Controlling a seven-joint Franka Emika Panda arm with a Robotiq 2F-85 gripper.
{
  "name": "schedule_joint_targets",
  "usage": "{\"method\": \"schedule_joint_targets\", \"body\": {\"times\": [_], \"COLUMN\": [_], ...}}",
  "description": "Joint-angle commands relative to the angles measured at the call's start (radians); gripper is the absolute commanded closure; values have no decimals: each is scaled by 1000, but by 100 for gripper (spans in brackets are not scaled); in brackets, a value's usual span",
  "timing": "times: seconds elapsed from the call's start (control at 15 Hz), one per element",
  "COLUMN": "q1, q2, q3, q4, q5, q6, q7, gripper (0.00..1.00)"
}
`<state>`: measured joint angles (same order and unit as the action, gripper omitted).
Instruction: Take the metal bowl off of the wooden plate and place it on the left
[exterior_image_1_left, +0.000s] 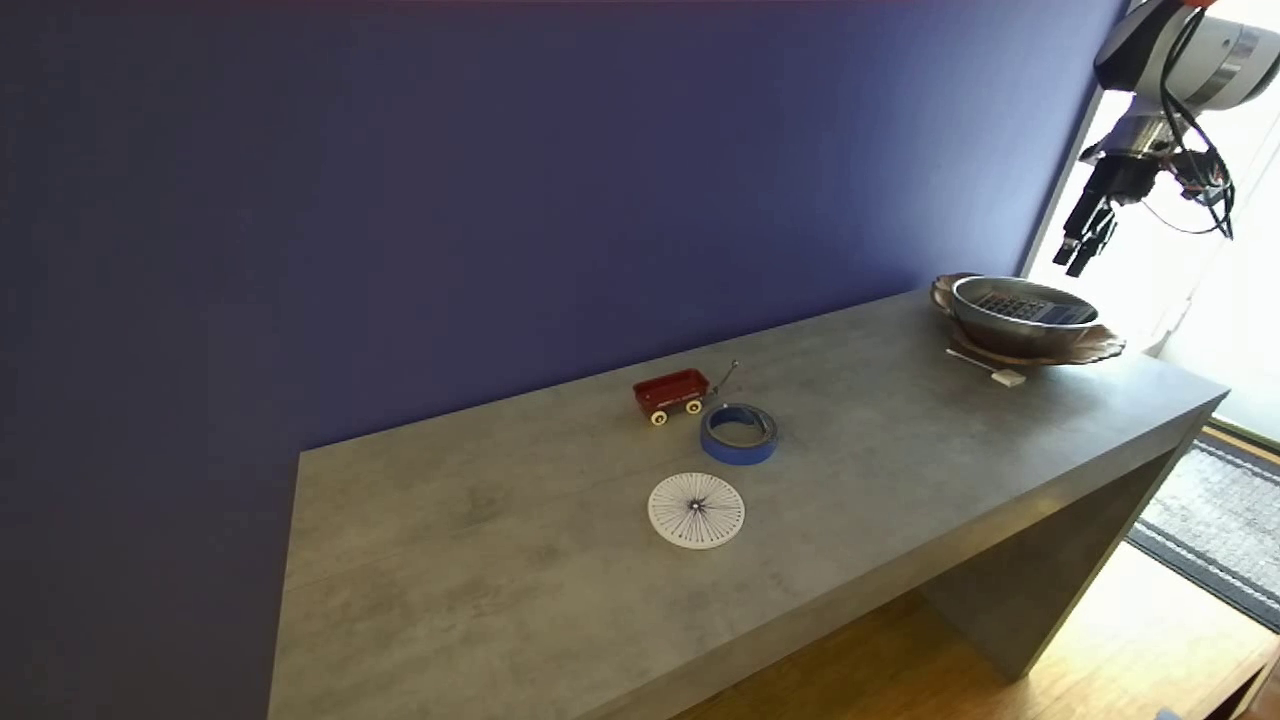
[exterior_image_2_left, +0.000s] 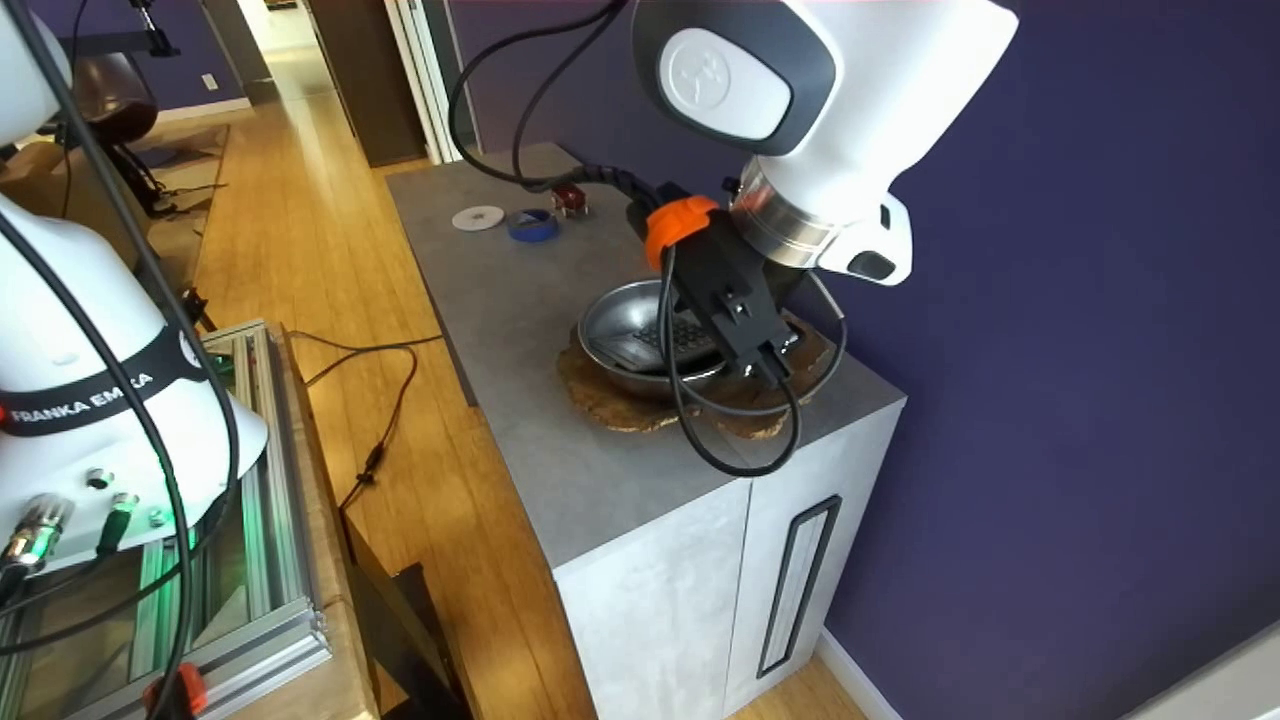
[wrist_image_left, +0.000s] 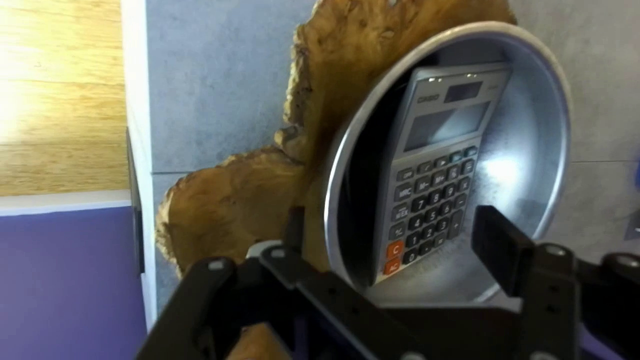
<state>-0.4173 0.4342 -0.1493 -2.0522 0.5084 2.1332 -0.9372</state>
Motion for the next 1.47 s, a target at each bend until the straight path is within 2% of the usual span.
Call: {"method": "schedule_joint_targets", "body": {"times": [0.0, 0.07, 0.13, 0.27, 0.33, 0.73, 1.0, 1.4], "q1": [-7, -8, -10, -11, -8, -7, -5, 5], "q2": [25, 33, 41, 54, 61, 111, 136, 145], "q3": [25, 32, 37, 43, 45, 59, 66, 74], "q4": [2, 4, 8, 10, 11, 36, 52, 51], "q5": [38, 41, 36, 15, 6, -7, -20, -39], "q6": [113, 138, 145, 148, 152, 134, 132, 133], "q7": [0, 4, 9, 16, 21, 42, 60, 73], "gripper": [13, 13, 17, 33, 45, 87, 100, 93]}}
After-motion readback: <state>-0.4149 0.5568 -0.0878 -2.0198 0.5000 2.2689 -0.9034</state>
